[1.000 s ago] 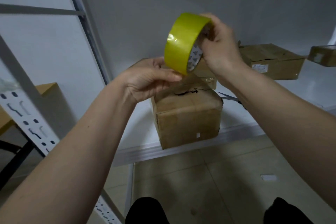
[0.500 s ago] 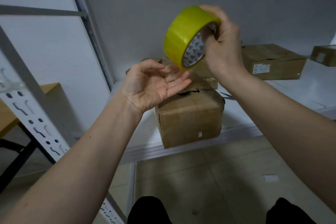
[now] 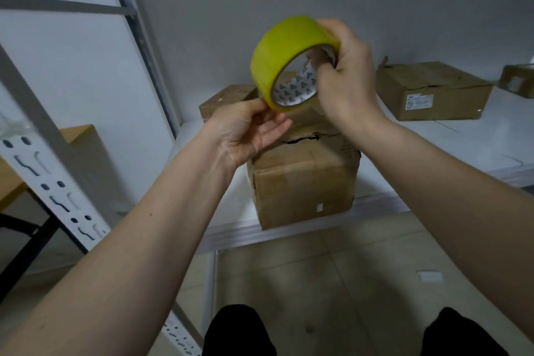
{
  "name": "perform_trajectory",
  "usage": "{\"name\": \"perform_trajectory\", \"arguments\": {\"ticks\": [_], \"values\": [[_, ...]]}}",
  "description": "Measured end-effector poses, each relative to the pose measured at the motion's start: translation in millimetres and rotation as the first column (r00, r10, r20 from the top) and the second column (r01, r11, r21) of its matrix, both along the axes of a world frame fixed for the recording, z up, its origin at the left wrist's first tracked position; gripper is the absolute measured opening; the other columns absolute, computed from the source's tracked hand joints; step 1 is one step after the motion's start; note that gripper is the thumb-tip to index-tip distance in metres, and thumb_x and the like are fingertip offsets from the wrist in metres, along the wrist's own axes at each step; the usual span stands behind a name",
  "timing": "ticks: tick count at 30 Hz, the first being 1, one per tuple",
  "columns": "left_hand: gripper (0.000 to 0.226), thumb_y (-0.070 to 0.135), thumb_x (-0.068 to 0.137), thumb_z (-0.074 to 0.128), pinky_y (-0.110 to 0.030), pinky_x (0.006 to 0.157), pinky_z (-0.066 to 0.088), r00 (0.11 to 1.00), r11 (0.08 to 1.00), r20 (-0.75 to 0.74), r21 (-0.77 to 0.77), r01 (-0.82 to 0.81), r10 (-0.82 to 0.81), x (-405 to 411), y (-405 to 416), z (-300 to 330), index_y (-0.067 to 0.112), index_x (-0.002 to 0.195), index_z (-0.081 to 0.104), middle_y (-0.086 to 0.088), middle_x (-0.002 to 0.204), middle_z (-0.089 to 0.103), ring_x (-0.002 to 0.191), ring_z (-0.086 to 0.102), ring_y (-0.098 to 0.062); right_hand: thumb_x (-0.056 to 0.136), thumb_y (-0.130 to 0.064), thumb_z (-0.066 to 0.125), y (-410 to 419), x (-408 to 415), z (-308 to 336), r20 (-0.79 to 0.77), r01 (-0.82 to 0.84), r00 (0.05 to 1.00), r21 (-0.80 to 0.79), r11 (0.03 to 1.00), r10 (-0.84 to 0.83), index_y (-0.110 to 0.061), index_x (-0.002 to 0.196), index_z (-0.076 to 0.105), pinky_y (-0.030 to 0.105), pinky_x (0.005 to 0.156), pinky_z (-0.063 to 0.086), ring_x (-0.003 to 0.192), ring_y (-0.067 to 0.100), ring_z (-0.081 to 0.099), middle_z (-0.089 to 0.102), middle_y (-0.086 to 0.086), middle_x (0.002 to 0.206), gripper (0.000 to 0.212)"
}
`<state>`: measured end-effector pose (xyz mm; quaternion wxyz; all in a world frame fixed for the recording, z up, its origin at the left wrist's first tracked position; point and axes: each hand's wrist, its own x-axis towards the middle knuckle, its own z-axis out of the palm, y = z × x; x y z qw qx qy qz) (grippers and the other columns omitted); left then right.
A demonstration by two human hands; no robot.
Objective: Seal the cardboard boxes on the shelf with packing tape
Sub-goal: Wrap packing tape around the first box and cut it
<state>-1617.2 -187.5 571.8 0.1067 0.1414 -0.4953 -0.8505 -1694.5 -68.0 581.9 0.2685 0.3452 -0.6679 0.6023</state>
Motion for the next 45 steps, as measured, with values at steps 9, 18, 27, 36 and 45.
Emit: {"name": "perform_trajectory", "arguments": {"ticks": [9, 18, 27, 36, 45], "values": [[0.022, 0.005, 0.102, 0.046, -0.029, 0.062, 0.059, 0.998, 0.998, 0.038, -0.042, -0.055, 0.056, 3.4, -9.7, -2.5, 0.002, 0.087, 0.062, -0.001, 0.056, 0.058, 0.053, 0.053, -0.007, 0.095, 0.008, 0.041, 10.2, -15.8, -8.5, 0.128, 0.071, 0.989, 0.017, 0.997, -0.072, -0.011, 0.124, 0.055, -0.004, 0.074, 0.036, 0.094, 0.003, 0.052, 0.056, 0.001, 0.109, 0.037], [0.009, 0.011, 0.09, 0.068, -0.022, 0.066, 0.059, 0.996, 0.968, 0.055, -0.246, -0.056, 0.071, 2.5, -9.0, -1.9, 0.011, 0.082, 0.064, 0.002, 0.062, 0.054, 0.059, 0.05, -0.008, 0.093, 0.008, 0.041, 11.7, -15.0, -9.1, 0.076, 0.121, 0.989, 0.036, 0.992, -0.123, -0.011, 0.12, 0.057, -0.004, 0.073, 0.034, 0.096, 0.006, 0.052, 0.057, 0.003, 0.112, 0.037], [0.012, 0.001, 0.091, 0.062, -0.021, 0.069, 0.059, 0.991, 0.871, 0.023, -0.479, -0.103, 0.13, 12.9, -20.5, -9.1, 0.006, 0.083, 0.068, -0.001, 0.065, 0.06, 0.055, 0.049, -0.005, 0.095, 0.002, 0.039, 24.2, -29.9, -28.3, 0.087, 0.277, 0.952, 0.161, 0.947, -0.293, -0.017, 0.129, 0.053, 0.009, 0.075, 0.033, 0.102, 0.013, 0.052, 0.056, 0.005, 0.119, 0.041], [0.026, 0.026, 0.098, 0.058, -0.037, 0.079, 0.056, 0.924, 0.343, -0.063, -0.917, -0.202, 0.377, 4.1, -14.9, -19.9, 0.02, 0.076, 0.07, 0.005, 0.085, 0.071, 0.081, 0.065, -0.015, 0.089, 0.0, 0.047, 30.2, -41.7, -39.1, 0.014, 0.29, 0.953, 0.247, 0.924, -0.303, -0.02, 0.123, 0.062, 0.034, 0.094, 0.046, 0.109, 0.024, 0.057, 0.062, 0.008, 0.118, 0.042], [0.028, 0.029, 0.094, 0.064, -0.031, 0.075, 0.047, 0.896, 0.374, -0.185, -0.86, -0.347, 0.404, -5.8, -11.2, -16.5, 0.022, 0.067, 0.062, 0.003, 0.074, 0.06, 0.073, 0.057, -0.017, 0.09, -0.011, 0.052, 40.1, -44.3, -32.1, 0.013, 0.274, 0.96, 0.134, 0.952, -0.278, -0.016, 0.118, 0.067, 0.037, 0.096, 0.047, 0.107, 0.022, 0.06, 0.067, 0.006, 0.114, 0.031]]}}
